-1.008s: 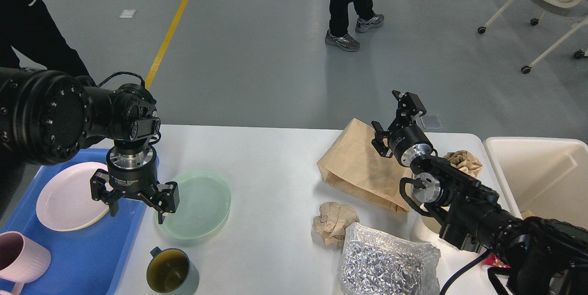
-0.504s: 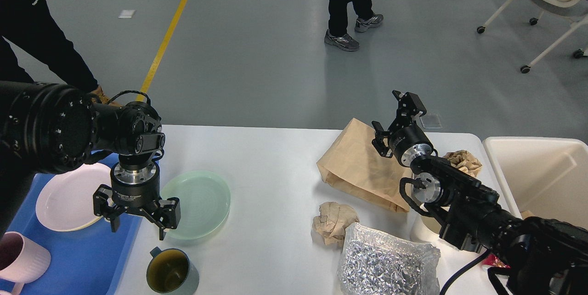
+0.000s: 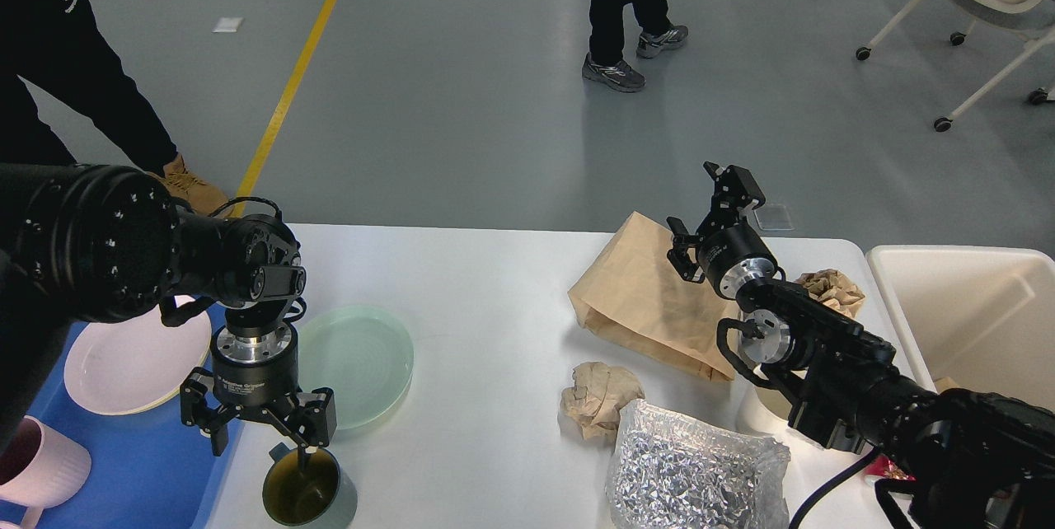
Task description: Tidy desktop
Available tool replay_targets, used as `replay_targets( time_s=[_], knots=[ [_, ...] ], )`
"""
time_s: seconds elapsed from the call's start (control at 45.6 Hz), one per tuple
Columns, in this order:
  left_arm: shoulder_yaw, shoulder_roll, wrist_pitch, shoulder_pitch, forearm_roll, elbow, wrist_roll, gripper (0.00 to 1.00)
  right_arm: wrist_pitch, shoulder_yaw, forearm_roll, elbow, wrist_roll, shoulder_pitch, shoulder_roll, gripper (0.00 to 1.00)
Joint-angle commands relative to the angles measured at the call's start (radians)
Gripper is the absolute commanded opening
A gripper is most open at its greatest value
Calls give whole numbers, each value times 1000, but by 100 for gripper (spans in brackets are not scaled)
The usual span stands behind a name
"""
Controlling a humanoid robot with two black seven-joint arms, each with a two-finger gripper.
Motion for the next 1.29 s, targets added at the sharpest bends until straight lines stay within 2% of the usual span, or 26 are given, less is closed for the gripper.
replay_targets(
  time_s=[0.0,0.175,0.307,0.526,0.767,0.832,1.073,1.271],
  knots=[
    [-13,0,0,29,0,-2,1,96,0,0,0,0,0,0,0,100],
    [-17,-11,0,87,1,36,1,95,0,0,-1,0,0,0,0,100],
    [-16,-34,0,110,1,75,0,87,0,0,0,0,0,0,0,100],
    [-17,-63,0,126,1,90,0,45,0,0,0,0,0,0,0,100],
    [-17,-80,0,127,1,92,-2,7,0,0,0,0,0,0,0,100],
    [-17,-80,0,124,1,90,-3,0,0,0,0,0,0,0,0,100],
    [-28,-72,0,101,0,85,-6,0,0,0,0,0,0,0,0,100],
    [-26,-49,0,-21,0,69,-9,0,0,0,0,0,0,0,0,100]
  ],
)
